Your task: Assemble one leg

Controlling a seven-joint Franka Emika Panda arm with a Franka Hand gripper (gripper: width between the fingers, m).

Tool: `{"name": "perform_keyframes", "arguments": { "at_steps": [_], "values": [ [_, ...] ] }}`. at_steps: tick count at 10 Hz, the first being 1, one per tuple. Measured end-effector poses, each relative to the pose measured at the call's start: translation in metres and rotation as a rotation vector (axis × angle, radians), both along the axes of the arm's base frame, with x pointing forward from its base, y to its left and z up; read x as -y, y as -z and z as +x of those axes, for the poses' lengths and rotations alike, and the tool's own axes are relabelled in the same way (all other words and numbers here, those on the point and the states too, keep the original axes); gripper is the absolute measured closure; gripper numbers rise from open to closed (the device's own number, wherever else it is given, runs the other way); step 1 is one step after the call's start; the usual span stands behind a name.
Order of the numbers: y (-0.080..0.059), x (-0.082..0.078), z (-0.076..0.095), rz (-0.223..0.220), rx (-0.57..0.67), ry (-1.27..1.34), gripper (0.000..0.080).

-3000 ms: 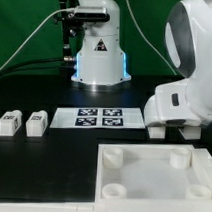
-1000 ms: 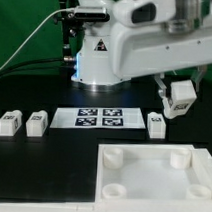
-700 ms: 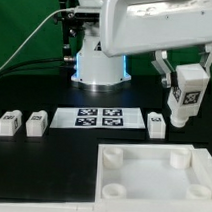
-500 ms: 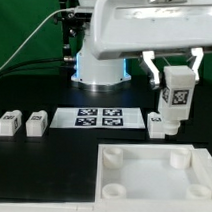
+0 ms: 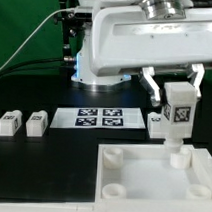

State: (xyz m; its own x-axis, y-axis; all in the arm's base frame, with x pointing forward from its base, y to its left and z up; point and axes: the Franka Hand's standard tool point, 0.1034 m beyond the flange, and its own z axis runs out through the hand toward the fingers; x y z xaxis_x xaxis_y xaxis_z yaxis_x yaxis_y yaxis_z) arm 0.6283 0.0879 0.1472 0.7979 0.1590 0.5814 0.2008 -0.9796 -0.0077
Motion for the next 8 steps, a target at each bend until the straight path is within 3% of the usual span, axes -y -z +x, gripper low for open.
{"name": "perform_keyframes", "arguments": {
  "at_steps": [2,5,8],
  "values": [
    [0.020,-0.009,0.008,0.016,-0.016,-0.003,0.0508],
    [0.049,-0.027,0.000,0.025,-0.021,-0.017,0.0508],
    [0.055,-0.030,-0.003,0.024,-0.028,-0.024,0.0508]
  ]
}}
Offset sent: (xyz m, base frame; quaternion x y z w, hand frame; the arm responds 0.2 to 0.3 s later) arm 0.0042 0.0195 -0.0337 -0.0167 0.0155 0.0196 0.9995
